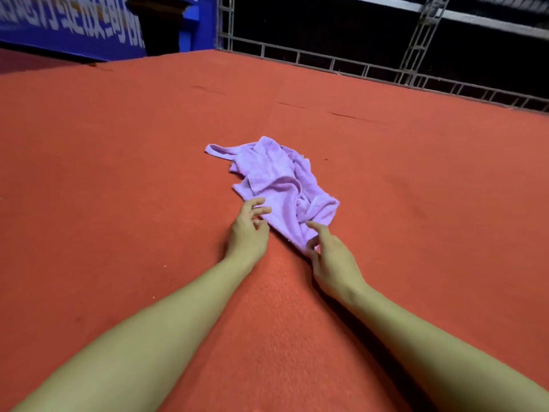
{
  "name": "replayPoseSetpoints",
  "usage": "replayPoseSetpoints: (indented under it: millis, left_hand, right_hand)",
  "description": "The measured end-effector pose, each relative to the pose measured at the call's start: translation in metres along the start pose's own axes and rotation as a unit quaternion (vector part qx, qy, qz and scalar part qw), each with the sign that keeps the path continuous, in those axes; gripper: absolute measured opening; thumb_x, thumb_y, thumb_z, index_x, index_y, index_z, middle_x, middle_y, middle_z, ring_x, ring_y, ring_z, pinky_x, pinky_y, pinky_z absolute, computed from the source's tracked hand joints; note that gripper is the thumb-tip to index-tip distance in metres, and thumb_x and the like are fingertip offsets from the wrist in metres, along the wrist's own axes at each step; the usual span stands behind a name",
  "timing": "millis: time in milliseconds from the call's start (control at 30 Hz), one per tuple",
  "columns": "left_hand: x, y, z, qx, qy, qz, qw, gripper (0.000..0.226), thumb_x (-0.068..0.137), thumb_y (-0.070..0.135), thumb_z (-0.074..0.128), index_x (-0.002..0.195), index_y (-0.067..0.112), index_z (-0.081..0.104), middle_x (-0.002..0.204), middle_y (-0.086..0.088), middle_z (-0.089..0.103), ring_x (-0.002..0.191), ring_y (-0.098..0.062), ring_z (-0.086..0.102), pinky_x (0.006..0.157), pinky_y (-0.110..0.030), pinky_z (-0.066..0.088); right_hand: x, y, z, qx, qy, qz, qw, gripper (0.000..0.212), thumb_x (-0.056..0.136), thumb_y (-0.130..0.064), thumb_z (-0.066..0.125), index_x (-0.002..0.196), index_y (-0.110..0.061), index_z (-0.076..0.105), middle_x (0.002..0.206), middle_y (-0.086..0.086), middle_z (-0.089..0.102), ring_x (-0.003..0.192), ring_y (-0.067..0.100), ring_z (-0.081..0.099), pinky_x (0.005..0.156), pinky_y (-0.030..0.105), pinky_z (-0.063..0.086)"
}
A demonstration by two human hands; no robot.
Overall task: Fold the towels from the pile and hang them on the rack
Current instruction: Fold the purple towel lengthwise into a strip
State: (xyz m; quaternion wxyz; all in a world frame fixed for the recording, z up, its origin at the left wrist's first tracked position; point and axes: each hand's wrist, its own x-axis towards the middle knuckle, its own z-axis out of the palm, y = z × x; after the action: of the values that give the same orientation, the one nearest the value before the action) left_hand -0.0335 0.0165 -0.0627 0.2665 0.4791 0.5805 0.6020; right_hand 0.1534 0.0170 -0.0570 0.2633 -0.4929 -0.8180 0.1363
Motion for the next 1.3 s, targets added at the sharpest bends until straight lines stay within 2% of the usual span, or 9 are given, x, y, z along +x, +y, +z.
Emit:
replayPoseSetpoints:
  millis: [200, 300, 400, 633, 800, 900, 1033, 1133, 1300]
  left_hand:
    - [-0.069, 0.015, -0.022, 0.252, -0.067, 0.132, 0.956, 0.055, 0.083, 0.016, 0.069, 0.134, 0.022, 0.051, 0.129, 0.009, 0.059, 0.112, -0.022, 0.049, 0.097, -0.035, 0.039]
    - [-0.09, 0.02, -0.032, 0.332, -0.12, 0.117, 0.928, 0.063, 0.087, 0.029, 0.067, 0.144, 0.03, 0.04, 0.139, 0.008, 0.05, 0.128, -0.018, 0.037, 0.098, -0.034, 0.027]
    - [-0.096, 0.028, -0.034, 0.324, -0.129, 0.111, 0.931, 0.062, 0.09, 0.03, 0.063, 0.146, 0.03, 0.037, 0.147, 0.006, 0.044, 0.135, -0.02, 0.032, 0.103, -0.037, 0.026]
    - [-0.079, 0.052, -0.02, 0.372, -0.166, 0.145, 0.901, 0.066, 0.089, 0.029, 0.064, 0.147, 0.03, 0.033, 0.143, 0.005, 0.047, 0.132, -0.025, 0.037, 0.104, -0.04, 0.028]
    - [-0.076, 0.034, -0.007, 0.342, -0.191, 0.128, 0.911, 0.062, 0.09, 0.025, 0.063, 0.146, 0.022, 0.037, 0.114, 0.011, 0.069, 0.123, -0.022, 0.052, 0.105, -0.038, 0.03]
    - [-0.076, 0.027, 0.0, 0.35, -0.151, 0.125, 0.916, 0.054, 0.091, 0.025, 0.063, 0.142, 0.02, 0.043, 0.109, 0.01, 0.069, 0.118, -0.023, 0.053, 0.101, -0.039, 0.031]
    - [-0.076, 0.035, 0.003, 0.33, -0.108, 0.146, 0.927, 0.044, 0.09, 0.014, 0.056, 0.133, 0.016, 0.049, 0.098, 0.003, 0.069, 0.105, -0.03, 0.059, 0.093, -0.041, 0.037]
    - [-0.078, 0.056, -0.001, 0.246, -0.086, 0.149, 0.954, 0.04, 0.091, 0.008, 0.047, 0.131, 0.015, 0.05, 0.103, -0.005, 0.064, 0.101, -0.034, 0.059, 0.087, -0.042, 0.045]
    - [-0.096, 0.098, -0.012, 0.187, -0.126, 0.243, 0.944, 0.042, 0.09, 0.024, 0.042, 0.132, 0.023, 0.051, 0.113, 0.003, 0.061, 0.104, -0.021, 0.058, 0.087, -0.037, 0.046]
  right_hand:
    - [-0.114, -0.023, -0.028, 0.074, -0.028, -0.025, 0.997, 0.06, 0.09, -0.013, 0.061, 0.14, -0.036, 0.039, 0.094, -0.017, 0.06, 0.079, 0.004, 0.054, 0.075, 0.02, 0.04]
    - [-0.156, -0.033, -0.035, 0.104, -0.034, -0.044, 0.993, 0.058, 0.089, -0.021, 0.059, 0.136, -0.047, 0.037, 0.092, -0.017, 0.061, 0.084, 0.003, 0.058, 0.081, 0.017, 0.043]
    - [-0.179, -0.038, -0.039, 0.124, -0.027, -0.044, 0.991, 0.055, 0.088, -0.027, 0.058, 0.134, -0.048, 0.038, 0.092, -0.016, 0.062, 0.086, 0.004, 0.059, 0.084, 0.021, 0.046]
    - [-0.204, -0.047, -0.041, 0.123, -0.062, -0.076, 0.988, 0.059, 0.09, -0.028, 0.06, 0.142, -0.038, 0.035, 0.092, -0.02, 0.061, 0.089, 0.004, 0.058, 0.086, 0.025, 0.047]
    - [-0.203, -0.047, -0.042, 0.115, -0.06, -0.084, 0.988, 0.054, 0.089, -0.028, 0.061, 0.139, -0.034, 0.039, 0.092, -0.022, 0.061, 0.086, 0.002, 0.057, 0.081, 0.021, 0.046]
    - [-0.204, -0.048, -0.042, 0.097, -0.059, -0.088, 0.99, 0.052, 0.089, -0.025, 0.062, 0.137, -0.032, 0.043, 0.093, -0.021, 0.061, 0.084, -0.001, 0.054, 0.078, 0.014, 0.042]
    - [-0.201, -0.051, -0.044, 0.103, -0.067, -0.079, 0.989, 0.052, 0.087, -0.022, 0.061, 0.136, -0.03, 0.044, 0.091, -0.019, 0.063, 0.082, 0.002, 0.056, 0.077, 0.019, 0.045]
    - [-0.198, -0.055, -0.051, 0.052, -0.022, -0.085, 0.995, 0.05, 0.086, -0.025, 0.057, 0.134, -0.032, 0.045, 0.099, -0.02, 0.061, 0.089, 0.003, 0.053, 0.084, 0.028, 0.047]
    - [-0.165, -0.069, -0.074, 0.062, 0.132, -0.074, 0.986, 0.076, 0.081, -0.031, 0.065, 0.147, -0.027, 0.027, 0.13, -0.017, 0.036, 0.113, 0.011, 0.041, 0.101, 0.029, 0.034]
